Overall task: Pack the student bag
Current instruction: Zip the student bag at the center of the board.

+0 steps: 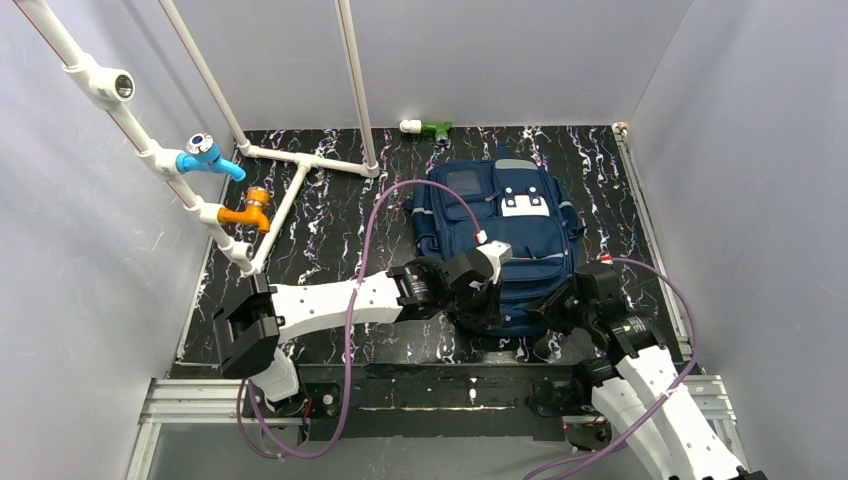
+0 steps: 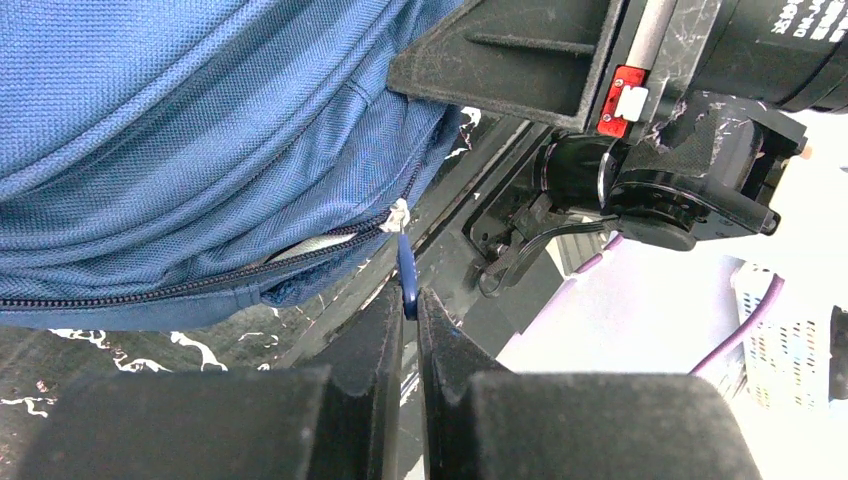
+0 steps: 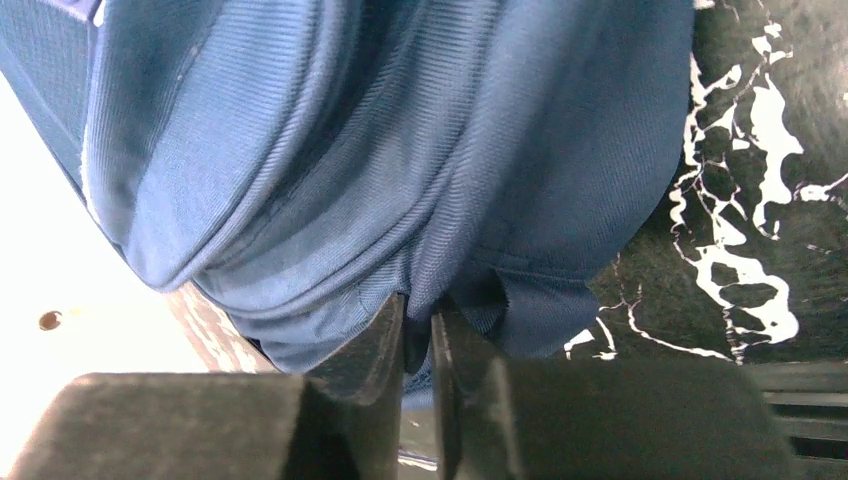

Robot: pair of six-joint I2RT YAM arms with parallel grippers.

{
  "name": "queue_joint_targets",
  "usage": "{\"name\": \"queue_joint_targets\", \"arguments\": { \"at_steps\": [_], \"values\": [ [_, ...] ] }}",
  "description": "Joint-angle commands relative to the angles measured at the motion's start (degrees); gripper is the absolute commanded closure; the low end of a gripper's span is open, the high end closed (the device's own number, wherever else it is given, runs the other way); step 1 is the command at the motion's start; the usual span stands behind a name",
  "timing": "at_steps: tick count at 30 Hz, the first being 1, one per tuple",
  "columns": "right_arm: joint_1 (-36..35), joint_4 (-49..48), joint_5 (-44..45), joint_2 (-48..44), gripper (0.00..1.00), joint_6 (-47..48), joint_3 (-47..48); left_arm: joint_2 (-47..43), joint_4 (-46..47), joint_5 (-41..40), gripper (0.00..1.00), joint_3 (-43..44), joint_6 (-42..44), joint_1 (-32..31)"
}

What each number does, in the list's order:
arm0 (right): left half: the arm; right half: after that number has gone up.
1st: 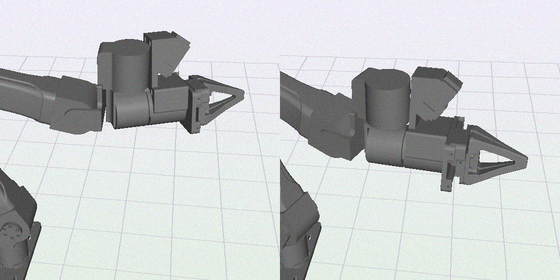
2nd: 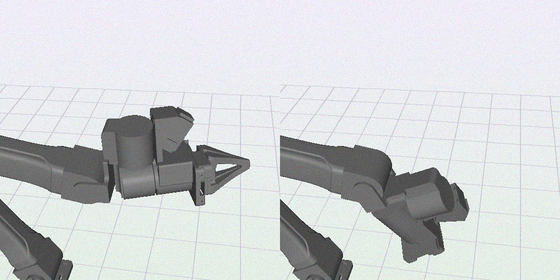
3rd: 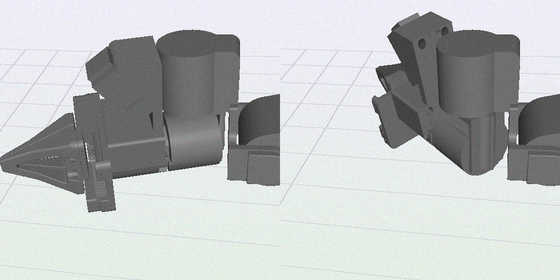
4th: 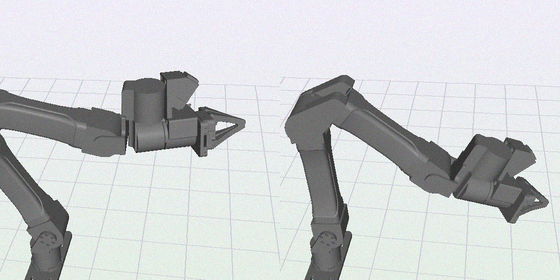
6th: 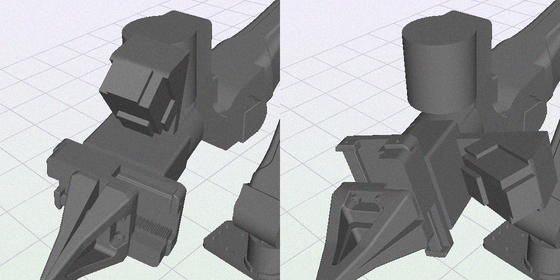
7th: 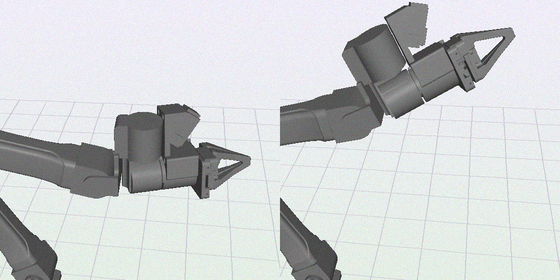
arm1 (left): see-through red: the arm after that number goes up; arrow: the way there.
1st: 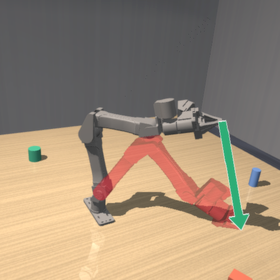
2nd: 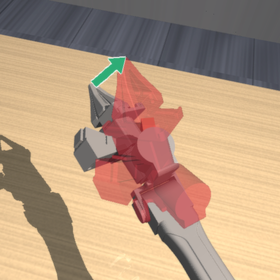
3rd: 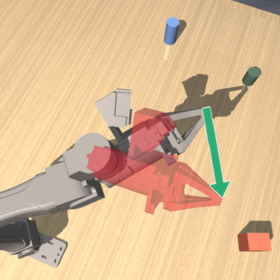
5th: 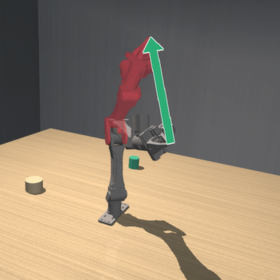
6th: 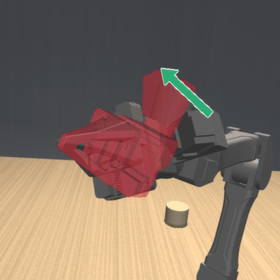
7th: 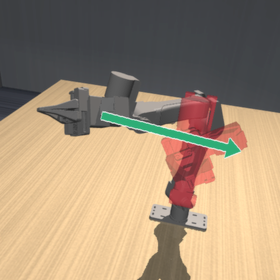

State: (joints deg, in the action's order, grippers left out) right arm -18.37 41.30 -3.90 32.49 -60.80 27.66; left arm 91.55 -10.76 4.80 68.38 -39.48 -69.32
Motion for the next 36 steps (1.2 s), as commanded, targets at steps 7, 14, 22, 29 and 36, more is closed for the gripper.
{"name": "queue_joint_targets", "arguments": {
  "at_steps": [7,14,22,29,36],
  "values": [
    [-0.09,8.31,30.17,-0.32,0.99,0.56,10.43,-5.44,-6.00,-10.84,1.00,-1.33,1.33,0.86],
    [-0.09,10.12,34.67,2.52,0.99,6.87,16.89,-10.02,-9.02,-13.86,1.00,-7.21,3.74,13.88],
    [-0.09,11.90,36.60,0.53,0.99,6.73,17.33,-10.32,-15.23,-19.95,1.00,-7.85,8.21,20.33],
    [-0.09,4.22,25.88,1.43,0.99,17.21,17.63,-14.53,0.48,7.86,0.98,-11.75,8.82,15.33],
    [-0.09,3.70,22.72,0.51,0.99,17.94,18.58,-4.04,4.99,9.39,0.38,-3.44,-0.26,4.78]
  ]
}}
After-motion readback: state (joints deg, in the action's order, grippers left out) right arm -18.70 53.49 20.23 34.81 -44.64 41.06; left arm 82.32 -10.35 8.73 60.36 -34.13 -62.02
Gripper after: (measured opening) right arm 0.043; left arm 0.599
